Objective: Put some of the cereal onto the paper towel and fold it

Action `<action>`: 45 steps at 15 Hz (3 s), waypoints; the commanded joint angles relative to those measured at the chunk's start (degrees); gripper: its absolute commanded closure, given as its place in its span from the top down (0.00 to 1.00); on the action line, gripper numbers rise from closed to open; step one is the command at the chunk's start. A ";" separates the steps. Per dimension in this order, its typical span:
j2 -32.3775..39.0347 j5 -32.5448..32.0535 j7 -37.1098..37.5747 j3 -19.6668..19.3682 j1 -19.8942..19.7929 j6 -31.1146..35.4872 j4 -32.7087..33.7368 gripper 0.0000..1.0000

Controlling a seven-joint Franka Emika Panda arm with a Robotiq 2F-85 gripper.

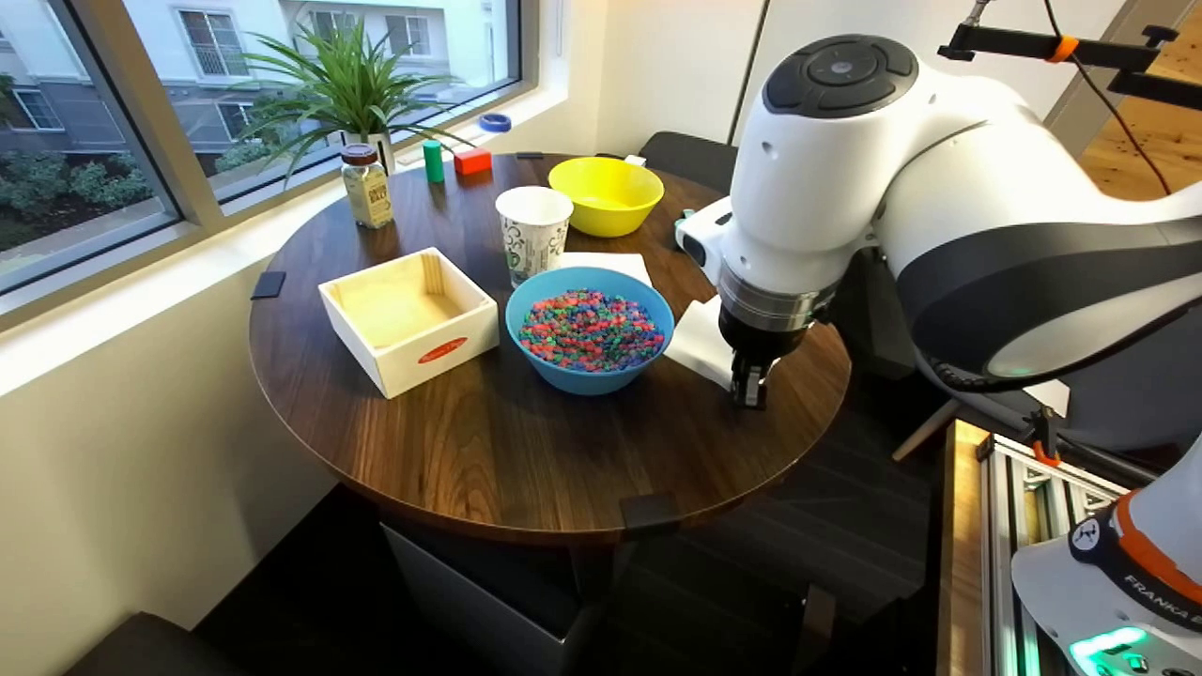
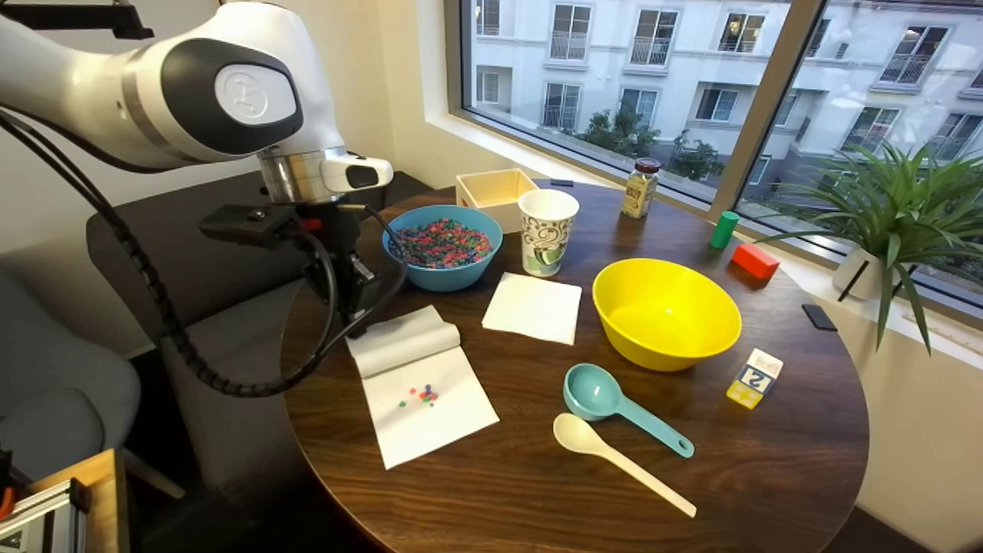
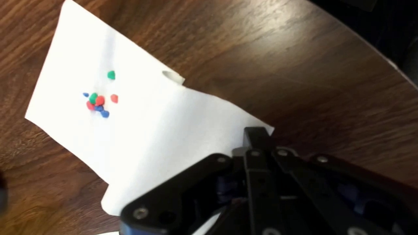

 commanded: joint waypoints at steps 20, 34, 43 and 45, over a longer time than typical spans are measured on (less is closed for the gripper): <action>2.84 -1.09 -1.05 0.22 1.98 0.91 3.14 1.00; 4.02 -1.36 -1.22 -1.07 1.48 0.92 3.41 0.23; 3.43 -0.77 -1.94 -1.63 1.31 1.15 3.05 0.01; 2.09 -0.28 -2.74 -1.87 1.17 1.62 2.38 0.01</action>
